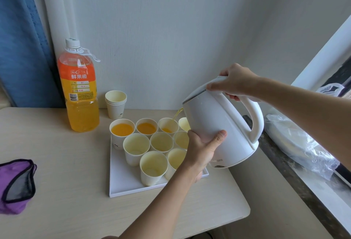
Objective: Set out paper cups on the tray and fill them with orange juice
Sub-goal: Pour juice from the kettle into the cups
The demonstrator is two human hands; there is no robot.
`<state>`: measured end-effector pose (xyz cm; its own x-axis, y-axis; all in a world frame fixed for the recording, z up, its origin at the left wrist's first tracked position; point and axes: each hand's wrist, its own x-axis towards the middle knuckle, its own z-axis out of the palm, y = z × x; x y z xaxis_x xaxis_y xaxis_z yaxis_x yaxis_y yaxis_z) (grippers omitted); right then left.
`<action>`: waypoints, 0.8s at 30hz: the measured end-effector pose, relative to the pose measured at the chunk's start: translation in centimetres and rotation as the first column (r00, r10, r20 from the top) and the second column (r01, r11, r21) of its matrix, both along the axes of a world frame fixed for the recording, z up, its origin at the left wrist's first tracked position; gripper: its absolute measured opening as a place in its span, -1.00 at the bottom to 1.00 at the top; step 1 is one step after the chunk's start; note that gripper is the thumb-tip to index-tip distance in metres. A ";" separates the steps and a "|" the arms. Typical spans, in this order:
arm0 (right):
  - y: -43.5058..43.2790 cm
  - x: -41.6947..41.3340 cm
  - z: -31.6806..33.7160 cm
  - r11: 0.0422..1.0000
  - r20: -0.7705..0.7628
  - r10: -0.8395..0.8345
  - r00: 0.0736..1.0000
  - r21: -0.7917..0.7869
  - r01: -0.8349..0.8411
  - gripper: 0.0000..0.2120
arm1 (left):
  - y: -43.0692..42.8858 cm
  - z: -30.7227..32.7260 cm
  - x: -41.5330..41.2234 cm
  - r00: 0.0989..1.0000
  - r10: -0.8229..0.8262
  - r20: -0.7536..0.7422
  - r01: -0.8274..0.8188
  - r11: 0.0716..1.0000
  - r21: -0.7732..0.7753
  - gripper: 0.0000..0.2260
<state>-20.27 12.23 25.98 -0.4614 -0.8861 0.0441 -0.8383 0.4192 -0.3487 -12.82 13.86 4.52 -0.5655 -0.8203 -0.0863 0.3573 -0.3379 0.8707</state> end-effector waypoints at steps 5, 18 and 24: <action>0.0 0.0 0.0 1.000 -0.018 0.001 1.000 0.000 -0.001 -0.61 | 0.0 0.0 0.0 1.000 -0.005 0.018 0.005 1.000 -0.008 -0.11; 0.2 0.0 0.1 1.000 -0.036 -0.002 0.999 0.007 0.003 -0.64 | 0.1 0.0 -0.1 1.000 -0.012 -0.006 0.012 1.000 -0.017 0.02; 0.2 0.2 0.2 1.000 -0.065 0.017 0.998 0.013 -0.017 -0.70 | 0.3 0.1 -0.1 1.000 -0.009 -0.017 0.009 1.000 -0.009 0.04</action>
<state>-20.05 12.42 26.14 -0.4427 -0.8945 0.0626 -0.8662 0.4086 -0.2878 -12.96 14.15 4.57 -0.5739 -0.8160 -0.0693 0.3695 -0.3335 0.8673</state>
